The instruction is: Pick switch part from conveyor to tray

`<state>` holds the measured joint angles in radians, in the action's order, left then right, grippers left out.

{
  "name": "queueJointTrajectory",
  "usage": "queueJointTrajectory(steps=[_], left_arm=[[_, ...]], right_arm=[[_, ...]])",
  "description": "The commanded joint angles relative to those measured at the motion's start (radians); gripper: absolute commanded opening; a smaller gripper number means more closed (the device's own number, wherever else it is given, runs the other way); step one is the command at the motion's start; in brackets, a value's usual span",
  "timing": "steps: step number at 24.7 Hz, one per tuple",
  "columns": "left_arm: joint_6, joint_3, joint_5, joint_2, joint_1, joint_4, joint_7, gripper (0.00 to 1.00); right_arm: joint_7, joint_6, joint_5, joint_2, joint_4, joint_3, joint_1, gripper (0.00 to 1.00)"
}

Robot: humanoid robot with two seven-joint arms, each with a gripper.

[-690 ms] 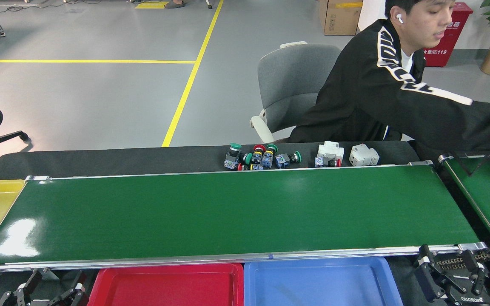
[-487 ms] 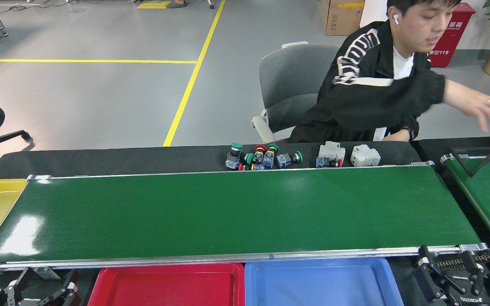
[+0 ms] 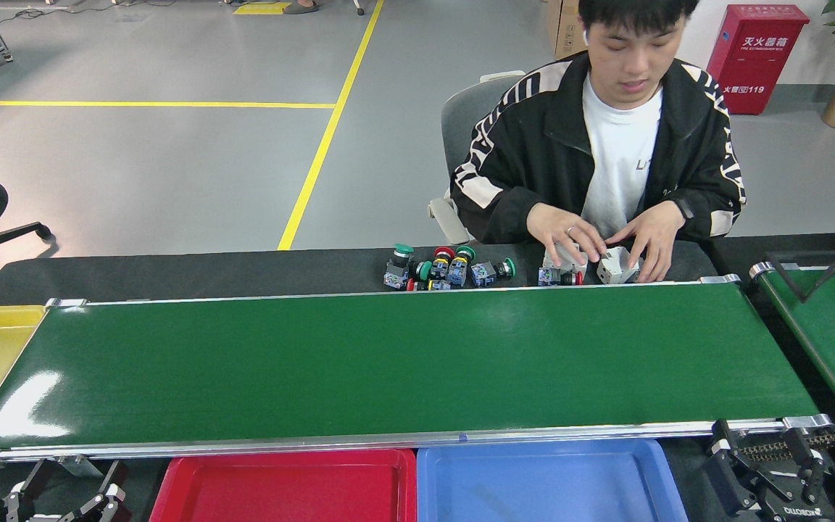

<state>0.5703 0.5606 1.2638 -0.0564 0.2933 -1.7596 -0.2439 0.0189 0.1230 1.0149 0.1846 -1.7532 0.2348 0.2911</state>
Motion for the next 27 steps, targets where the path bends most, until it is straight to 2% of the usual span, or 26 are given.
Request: queueJointTrajectory(steps=[1,8,16,22,27], left_arm=[[-0.021,0.001,0.009,-0.01,-0.003,-0.011,-0.031,1.0],[-0.016,0.015,0.006,0.0,-0.013,-0.012,-0.028,1.0],[0.017,0.016,0.006,-0.031,-0.019,-0.004,-0.031,1.0],[0.013,0.018,0.005,-0.008,-0.013,-0.011,-0.029,1.0],[0.014,0.018,0.003,-0.005,-0.016,-0.014,-0.031,1.0]], right_arm=[[0.0,0.003,0.001,0.001,-0.009,0.008,-0.01,0.98],[0.001,0.003,0.001,0.001,-0.003,0.008,-0.01,0.98],[0.0,0.003,0.001,0.003,0.014,0.009,-0.015,0.98],[0.003,-0.003,0.005,0.001,0.015,0.009,-0.017,0.98],[0.058,-0.097,0.013,0.01,0.021,0.008,-0.055,0.98]])
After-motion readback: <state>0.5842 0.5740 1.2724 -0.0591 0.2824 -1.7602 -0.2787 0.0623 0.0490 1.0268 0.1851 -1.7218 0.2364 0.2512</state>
